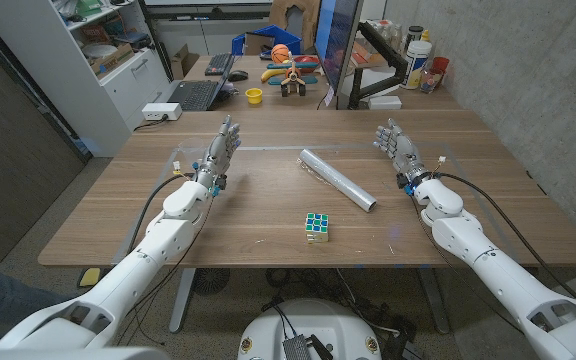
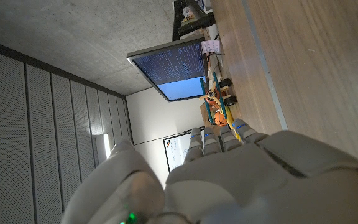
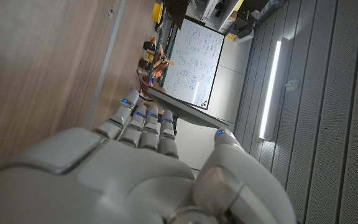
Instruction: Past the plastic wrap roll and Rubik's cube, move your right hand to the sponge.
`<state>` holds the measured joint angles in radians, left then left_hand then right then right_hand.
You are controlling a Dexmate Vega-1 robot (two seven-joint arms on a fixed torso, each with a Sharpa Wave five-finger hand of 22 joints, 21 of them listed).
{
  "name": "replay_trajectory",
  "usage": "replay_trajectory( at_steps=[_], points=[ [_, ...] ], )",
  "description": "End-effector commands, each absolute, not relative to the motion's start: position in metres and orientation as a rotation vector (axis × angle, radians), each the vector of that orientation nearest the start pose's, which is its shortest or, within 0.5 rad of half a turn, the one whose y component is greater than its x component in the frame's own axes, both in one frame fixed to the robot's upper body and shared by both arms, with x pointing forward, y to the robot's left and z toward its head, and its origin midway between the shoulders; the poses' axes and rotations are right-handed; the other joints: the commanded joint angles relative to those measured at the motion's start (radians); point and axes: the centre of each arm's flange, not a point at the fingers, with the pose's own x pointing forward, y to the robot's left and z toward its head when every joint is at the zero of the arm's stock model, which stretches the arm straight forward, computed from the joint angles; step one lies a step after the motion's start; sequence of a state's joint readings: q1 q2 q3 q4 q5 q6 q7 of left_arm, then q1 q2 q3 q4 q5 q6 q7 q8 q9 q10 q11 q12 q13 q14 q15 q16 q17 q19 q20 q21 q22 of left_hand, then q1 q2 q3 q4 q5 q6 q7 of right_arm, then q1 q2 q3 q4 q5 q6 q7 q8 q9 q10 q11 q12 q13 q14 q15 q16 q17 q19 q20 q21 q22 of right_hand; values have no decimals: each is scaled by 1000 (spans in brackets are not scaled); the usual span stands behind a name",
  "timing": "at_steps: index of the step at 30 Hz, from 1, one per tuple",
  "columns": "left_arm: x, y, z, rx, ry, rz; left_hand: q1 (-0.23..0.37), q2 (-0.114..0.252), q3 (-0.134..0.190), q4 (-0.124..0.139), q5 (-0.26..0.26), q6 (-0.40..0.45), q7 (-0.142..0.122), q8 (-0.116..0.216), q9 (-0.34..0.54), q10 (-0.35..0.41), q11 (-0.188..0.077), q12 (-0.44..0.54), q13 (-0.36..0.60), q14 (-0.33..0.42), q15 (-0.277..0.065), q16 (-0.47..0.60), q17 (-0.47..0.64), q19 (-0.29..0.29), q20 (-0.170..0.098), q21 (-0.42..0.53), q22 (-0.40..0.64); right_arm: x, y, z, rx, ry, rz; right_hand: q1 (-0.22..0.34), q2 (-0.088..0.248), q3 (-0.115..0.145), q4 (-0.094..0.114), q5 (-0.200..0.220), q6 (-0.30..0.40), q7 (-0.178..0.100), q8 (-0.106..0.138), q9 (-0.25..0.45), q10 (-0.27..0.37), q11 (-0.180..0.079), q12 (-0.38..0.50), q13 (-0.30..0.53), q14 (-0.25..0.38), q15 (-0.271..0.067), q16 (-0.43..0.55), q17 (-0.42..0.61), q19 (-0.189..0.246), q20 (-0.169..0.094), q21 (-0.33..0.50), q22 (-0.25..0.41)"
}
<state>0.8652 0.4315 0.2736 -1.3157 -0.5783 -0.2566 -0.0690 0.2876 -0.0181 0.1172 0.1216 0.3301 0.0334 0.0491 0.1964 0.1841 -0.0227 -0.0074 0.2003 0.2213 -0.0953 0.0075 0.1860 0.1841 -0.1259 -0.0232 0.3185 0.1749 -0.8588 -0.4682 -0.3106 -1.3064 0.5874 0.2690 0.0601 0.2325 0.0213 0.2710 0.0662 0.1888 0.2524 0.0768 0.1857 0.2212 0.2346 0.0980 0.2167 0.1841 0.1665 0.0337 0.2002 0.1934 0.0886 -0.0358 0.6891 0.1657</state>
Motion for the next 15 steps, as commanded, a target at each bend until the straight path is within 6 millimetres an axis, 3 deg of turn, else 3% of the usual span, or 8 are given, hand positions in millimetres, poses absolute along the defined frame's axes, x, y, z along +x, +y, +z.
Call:
replay_trajectory(
  at_steps=[1, 15],
  points=[
    [650, 282, -26, -29, -591, -221, 10, 2, 0, 5, 7, 0, 10, 5, 4, -11, 1, 4, 1, -8, 3, 5, 4, -9, 0, 4, 2, 650, -292, -29, 27, -598, 199, 9, -1, 4, -2, 4, 7, 1, 7, 1, 11, -1, 4, 3, 9, 0, 7, 4, 10, 0, 2, 4],
    [649, 282, -26, -31, -592, -223, 11, 4, -2, 4, 8, -1, 10, 5, 4, -10, 0, 5, -2, -8, 3, 5, 3, -10, 0, -2, 3, 649, -290, -24, 19, -610, 207, 7, -1, 2, -3, 4, 8, -2, 8, -4, 13, -2, 3, 3, 10, -1, 6, 3, 13, 0, -4, 4]
  ],
)
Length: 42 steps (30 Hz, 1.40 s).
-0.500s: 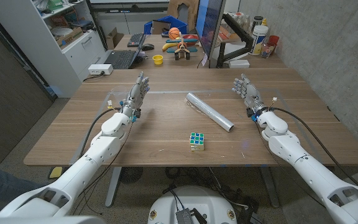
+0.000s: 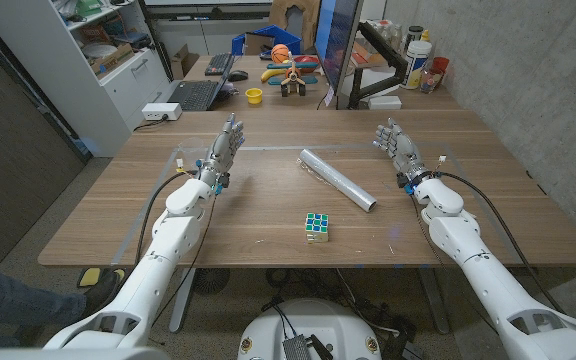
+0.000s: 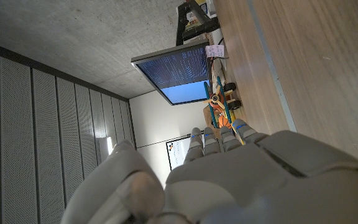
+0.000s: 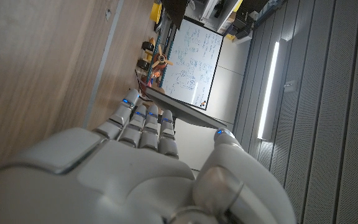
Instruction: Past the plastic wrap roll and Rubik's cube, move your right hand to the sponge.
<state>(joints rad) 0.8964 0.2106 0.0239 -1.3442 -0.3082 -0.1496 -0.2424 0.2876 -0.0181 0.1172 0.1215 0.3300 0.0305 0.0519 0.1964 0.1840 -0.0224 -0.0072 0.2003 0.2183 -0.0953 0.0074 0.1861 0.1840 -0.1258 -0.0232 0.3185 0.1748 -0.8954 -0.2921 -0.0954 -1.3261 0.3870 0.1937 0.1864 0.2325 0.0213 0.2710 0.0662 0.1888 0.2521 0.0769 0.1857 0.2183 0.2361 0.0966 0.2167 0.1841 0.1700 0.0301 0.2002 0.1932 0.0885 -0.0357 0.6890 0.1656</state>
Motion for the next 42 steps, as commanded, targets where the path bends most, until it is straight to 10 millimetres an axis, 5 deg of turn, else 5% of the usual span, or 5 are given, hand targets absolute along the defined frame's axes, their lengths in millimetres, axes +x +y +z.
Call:
replay_trajectory(
  at_steps=[1, 42],
  points=[
    [649, 282, -27, -32, -592, -224, 11, 4, -2, 4, 8, 2, 7, 4, 4, -10, 0, 5, 1, -7, 4, 5, 3, -10, 1, -2, 3, 649, -290, -24, 19, -610, 207, 7, -1, 2, -3, 4, 8, -2, 8, -2, 10, -1, 3, 3, 6, 3, 6, 3, 12, 1, -5, 5],
    [648, 282, -25, -11, -581, -234, 14, 11, -8, 2, 8, 10, 9, 6, 4, -7, -3, 6, -9, -5, 4, 6, 3, -11, 14, -17, 4, 636, -298, -19, -37, -679, 184, 4, -6, -4, -14, 5, 20, -32, 12, -18, 43, -15, 11, 3, 32, -19, 10, -2, 39, -2, -29, 5]
  ],
)
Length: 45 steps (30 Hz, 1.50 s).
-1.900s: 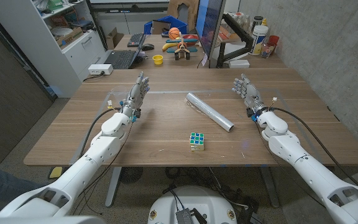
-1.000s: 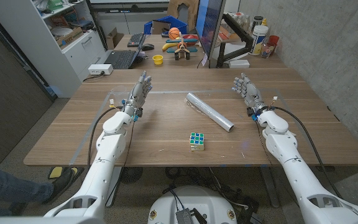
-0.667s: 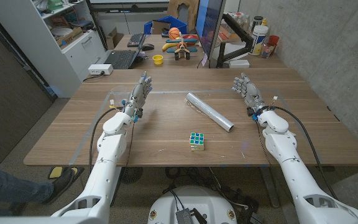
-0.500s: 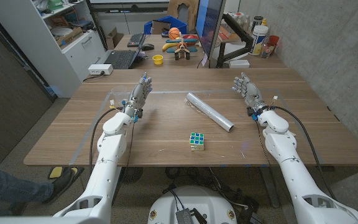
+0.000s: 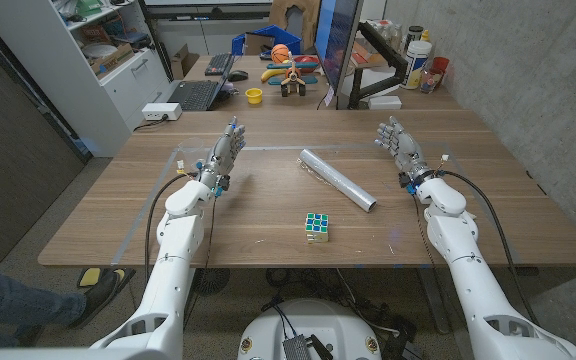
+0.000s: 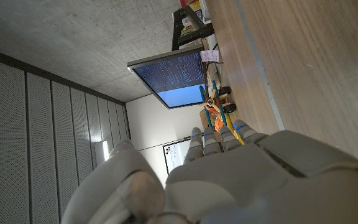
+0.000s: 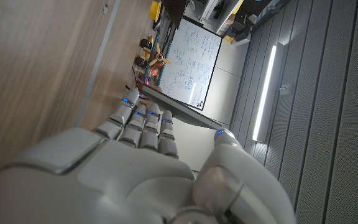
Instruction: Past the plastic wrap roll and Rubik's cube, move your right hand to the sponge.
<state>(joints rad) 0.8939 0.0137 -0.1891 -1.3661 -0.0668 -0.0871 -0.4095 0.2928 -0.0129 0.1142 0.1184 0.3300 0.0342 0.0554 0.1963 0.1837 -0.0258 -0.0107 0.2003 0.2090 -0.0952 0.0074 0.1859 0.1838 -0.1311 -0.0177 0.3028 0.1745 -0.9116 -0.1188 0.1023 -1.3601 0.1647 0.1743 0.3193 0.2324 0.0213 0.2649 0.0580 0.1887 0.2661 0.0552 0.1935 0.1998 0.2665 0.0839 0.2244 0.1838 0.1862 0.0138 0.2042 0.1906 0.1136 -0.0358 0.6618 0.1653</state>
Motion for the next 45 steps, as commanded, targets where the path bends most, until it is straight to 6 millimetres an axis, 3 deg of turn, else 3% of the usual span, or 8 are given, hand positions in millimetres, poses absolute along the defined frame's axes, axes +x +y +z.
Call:
replay_trajectory(
  at_steps=[1, 45],
  points=[
    [648, 283, -26, -11, -580, -233, 9, 6, -6, 5, 8, 6, 5, 6, 4, -4, 1, 6, 0, -4, 5, 6, 3, -6, 9, -2, 4, 636, -299, -19, -39, -680, 182, 4, -6, 2, -6, 5, 7, -10, 5, 0, 13, -2, 4, 3, 16, -3, 6, 1, 14, -2, -2, 5],
    [645, 278, -35, -27, -571, -253, 11, 12, -14, 3, 8, 16, 4, 7, 4, 1, -2, 8, -7, -3, 2, 6, 3, -17, 18, -22, 5, 619, -323, -28, -99, -716, 119, 0, -22, -8, -20, 12, 48, -34, 14, -7, 70, -20, 17, 3, 61, -27, 13, -2, 55, -5, -25, 6]
  ],
)
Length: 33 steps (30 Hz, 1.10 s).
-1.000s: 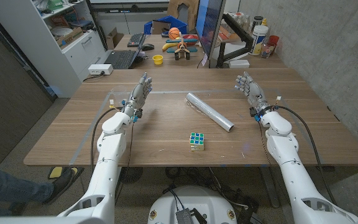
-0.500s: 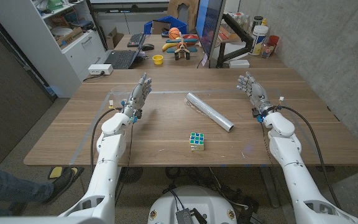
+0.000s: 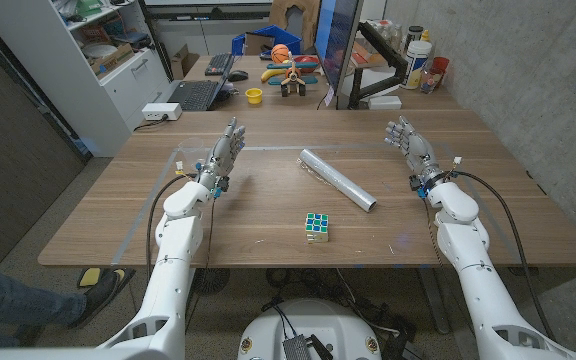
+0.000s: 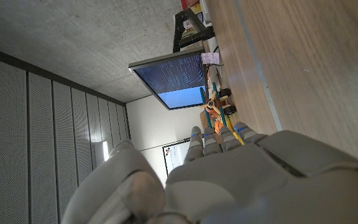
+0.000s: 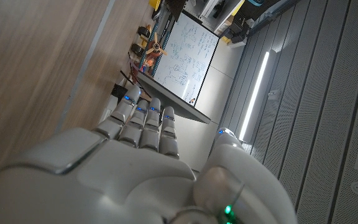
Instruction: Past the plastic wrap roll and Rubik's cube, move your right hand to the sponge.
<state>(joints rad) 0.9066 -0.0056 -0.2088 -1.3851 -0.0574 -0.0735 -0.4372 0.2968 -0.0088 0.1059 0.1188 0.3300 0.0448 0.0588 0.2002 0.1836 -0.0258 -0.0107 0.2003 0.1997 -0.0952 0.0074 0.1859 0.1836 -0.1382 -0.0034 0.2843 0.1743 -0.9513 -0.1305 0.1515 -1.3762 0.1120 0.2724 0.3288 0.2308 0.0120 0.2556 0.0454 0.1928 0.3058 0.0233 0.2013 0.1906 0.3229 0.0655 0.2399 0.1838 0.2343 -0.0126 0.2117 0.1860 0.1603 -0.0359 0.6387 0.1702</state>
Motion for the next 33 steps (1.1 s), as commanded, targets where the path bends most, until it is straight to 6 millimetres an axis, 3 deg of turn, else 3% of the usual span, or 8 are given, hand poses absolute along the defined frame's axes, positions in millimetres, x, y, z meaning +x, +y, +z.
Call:
replay_trajectory(
  at_steps=[1, 33],
  points=[
    [645, 278, -35, -26, -571, -252, 7, 8, -6, 3, 8, 6, 1, 4, 4, 0, -1, 8, 3, -3, 2, 6, 3, -10, 4, -4, 5, 619, -324, -28, -108, -717, 121, 2, -13, 1, -8, 8, 8, -3, 6, 2, 13, -2, 2, 3, 14, 0, 5, 3, 9, -6, -2, 1],
    [644, 279, -33, -17, -569, -254, 7, 13, -12, 2, 7, 10, 1, 4, 4, -2, -4, 7, 0, -5, 3, 5, 3, -15, 9, -16, 6, 602, -336, -31, -193, -760, 54, -7, -23, -8, -13, 16, 33, -31, 9, 1, 43, -20, 7, 3, 36, -19, 5, 3, 36, -10, -19, 1]
  ],
)
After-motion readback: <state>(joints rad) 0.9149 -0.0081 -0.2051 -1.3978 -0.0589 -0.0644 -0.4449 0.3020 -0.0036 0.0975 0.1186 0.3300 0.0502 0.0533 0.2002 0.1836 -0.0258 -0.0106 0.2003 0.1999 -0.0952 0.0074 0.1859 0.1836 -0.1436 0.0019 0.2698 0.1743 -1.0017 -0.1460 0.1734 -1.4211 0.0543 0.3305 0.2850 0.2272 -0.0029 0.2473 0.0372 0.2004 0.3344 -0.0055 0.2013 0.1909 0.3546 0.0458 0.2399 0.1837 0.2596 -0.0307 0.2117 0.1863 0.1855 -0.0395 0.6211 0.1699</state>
